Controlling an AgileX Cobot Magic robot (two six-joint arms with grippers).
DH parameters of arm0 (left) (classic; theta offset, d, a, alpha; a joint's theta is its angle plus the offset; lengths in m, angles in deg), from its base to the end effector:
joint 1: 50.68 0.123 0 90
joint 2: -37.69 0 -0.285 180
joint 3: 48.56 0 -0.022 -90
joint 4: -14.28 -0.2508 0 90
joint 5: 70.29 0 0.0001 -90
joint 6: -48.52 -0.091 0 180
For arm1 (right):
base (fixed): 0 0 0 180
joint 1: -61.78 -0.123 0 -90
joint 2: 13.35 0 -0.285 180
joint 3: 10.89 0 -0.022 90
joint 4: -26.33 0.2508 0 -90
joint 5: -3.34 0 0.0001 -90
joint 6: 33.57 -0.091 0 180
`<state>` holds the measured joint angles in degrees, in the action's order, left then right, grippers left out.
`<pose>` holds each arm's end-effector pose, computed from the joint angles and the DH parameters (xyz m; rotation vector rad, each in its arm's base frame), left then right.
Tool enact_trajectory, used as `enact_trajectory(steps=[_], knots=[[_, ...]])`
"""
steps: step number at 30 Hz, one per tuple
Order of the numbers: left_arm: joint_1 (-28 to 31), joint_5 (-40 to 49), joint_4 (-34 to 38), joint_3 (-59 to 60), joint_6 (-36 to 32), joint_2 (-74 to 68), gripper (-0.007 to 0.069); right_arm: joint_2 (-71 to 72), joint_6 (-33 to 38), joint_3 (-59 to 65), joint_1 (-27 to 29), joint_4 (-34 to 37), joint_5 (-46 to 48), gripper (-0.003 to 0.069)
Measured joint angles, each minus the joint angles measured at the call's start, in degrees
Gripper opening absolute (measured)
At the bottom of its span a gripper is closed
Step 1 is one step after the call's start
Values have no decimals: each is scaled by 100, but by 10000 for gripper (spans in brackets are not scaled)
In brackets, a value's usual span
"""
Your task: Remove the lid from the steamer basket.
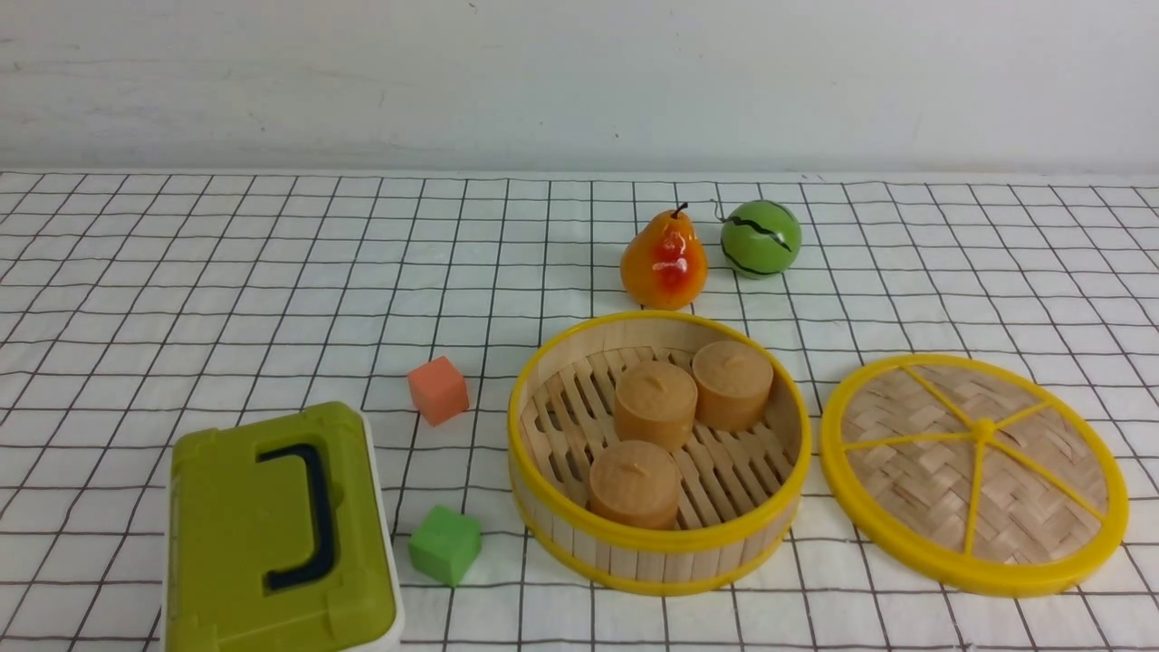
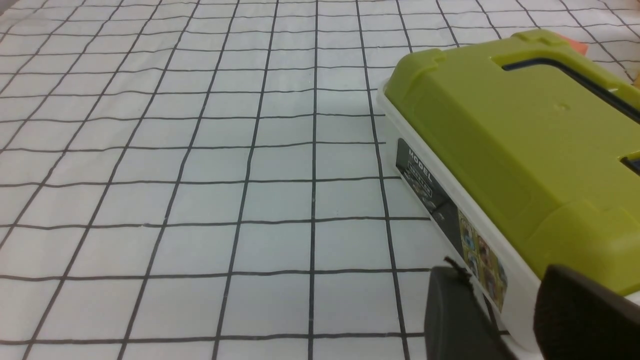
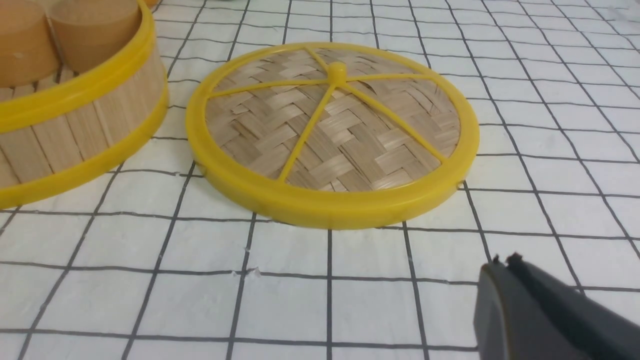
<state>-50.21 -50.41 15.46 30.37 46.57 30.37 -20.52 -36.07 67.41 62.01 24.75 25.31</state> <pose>0.0535 -0.0002 0.1723 0.0109 1.8522 0.0094 0.0523 -0.0012 0.1730 0.0278 1.8748 0.0000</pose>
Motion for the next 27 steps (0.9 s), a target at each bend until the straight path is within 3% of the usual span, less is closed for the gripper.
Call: enact_trajectory(steps=[27], knots=[[0,0,0,0,0,0,239,0,7,0,0,12,0,8]])
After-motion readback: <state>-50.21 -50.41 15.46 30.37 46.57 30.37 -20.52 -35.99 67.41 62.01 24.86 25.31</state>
